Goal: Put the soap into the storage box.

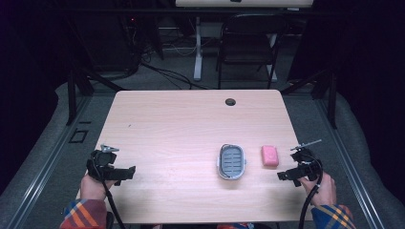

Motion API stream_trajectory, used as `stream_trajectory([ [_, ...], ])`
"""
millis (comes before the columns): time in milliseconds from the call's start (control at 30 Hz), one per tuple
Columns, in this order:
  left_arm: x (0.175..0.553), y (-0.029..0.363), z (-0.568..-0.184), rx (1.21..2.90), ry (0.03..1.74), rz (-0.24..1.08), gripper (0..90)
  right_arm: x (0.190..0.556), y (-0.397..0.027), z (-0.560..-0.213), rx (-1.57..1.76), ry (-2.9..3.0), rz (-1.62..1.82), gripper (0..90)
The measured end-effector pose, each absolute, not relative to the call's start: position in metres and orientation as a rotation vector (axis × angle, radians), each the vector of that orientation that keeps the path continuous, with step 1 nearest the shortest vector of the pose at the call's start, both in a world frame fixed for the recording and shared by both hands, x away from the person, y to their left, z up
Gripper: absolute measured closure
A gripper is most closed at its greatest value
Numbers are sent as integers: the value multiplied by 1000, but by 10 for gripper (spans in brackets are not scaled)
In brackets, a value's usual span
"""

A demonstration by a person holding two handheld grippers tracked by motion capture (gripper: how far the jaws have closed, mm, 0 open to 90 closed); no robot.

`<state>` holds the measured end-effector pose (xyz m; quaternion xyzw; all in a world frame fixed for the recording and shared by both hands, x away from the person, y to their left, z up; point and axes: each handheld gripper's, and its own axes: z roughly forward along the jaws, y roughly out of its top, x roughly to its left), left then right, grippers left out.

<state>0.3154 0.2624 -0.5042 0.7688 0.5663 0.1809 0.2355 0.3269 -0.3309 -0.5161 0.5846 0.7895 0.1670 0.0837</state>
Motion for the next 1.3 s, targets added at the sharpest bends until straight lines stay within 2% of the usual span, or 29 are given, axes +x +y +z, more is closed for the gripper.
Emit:
stream_trajectory([
  [467, 318, 260, -505, 2118, 1551, 483, 0, 340, -323, -506, 1776, 2332, 500, 0],
  [1300, 311, 266, -505, 2120, 1562, 488, 0, 394, -292, -509, 1837, 2358, 455, 0],
])
